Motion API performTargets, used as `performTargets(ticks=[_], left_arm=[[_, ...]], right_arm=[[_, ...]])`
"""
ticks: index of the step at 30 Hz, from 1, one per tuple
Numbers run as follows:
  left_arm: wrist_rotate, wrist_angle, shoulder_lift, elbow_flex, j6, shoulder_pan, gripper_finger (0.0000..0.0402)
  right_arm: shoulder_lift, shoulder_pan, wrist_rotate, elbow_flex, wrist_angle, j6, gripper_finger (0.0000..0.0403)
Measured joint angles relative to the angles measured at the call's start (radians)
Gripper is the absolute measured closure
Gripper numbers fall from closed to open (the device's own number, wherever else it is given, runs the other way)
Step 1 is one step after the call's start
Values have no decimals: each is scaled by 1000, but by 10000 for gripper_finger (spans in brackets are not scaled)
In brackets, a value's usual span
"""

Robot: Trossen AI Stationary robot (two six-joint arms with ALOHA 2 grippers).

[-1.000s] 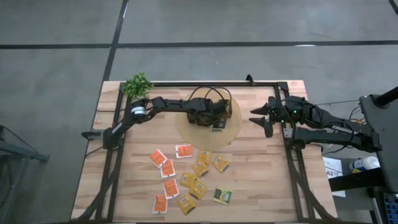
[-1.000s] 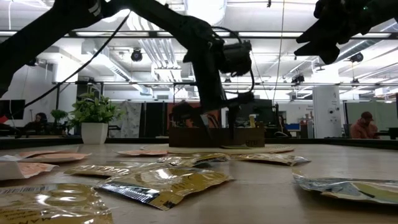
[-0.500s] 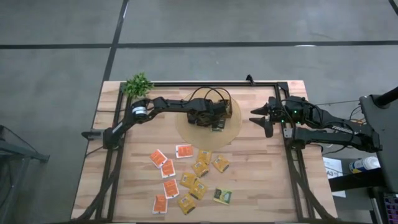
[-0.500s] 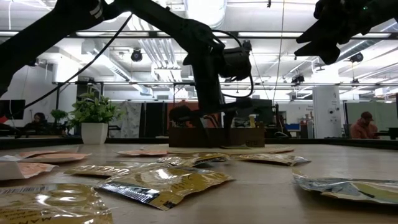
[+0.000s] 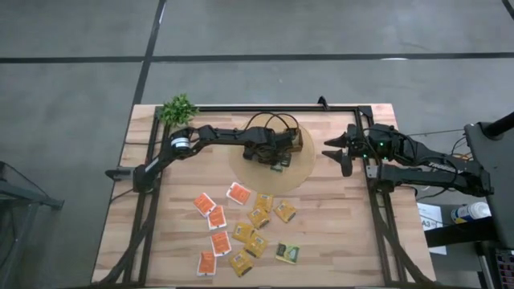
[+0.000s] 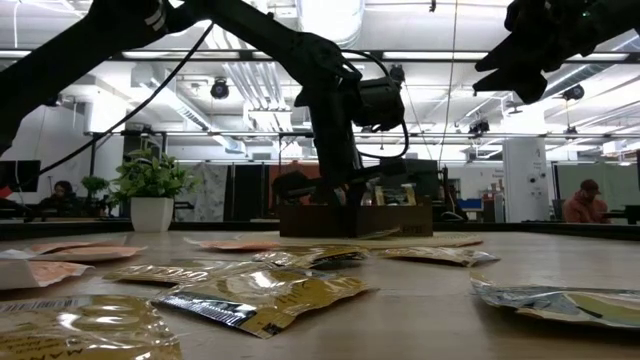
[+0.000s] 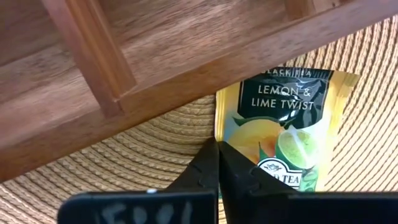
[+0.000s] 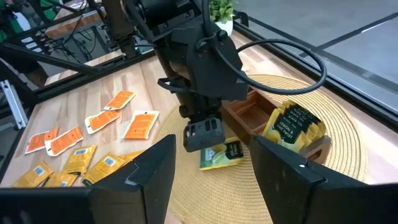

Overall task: Pick & Place Tea
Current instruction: Put the right yellow tea bag into the right section of the wooden organizer

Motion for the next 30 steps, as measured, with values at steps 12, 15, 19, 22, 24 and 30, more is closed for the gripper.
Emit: performTargets(ticks=[12,15,19,22,24,30], left_arm=[[0,-5,2,54,52,-2,401],[0,-4,2,63,62,-3,401],[-1,-2,0,66,64,-8,401],[0,0,-8,66,64,-14,401],[1,0,-13,69,64,-16,401],[2,7,-50,76,81,-25,401]], right_arm=[[0,0,0,0,1,0,200],[0,0,0,0,2,0,200],[0,0,2,0,2,0,200],[0,0,10,0,2,0,200],[0,0,23,0,2,0,200],[0,0,26,0,2,0,200]])
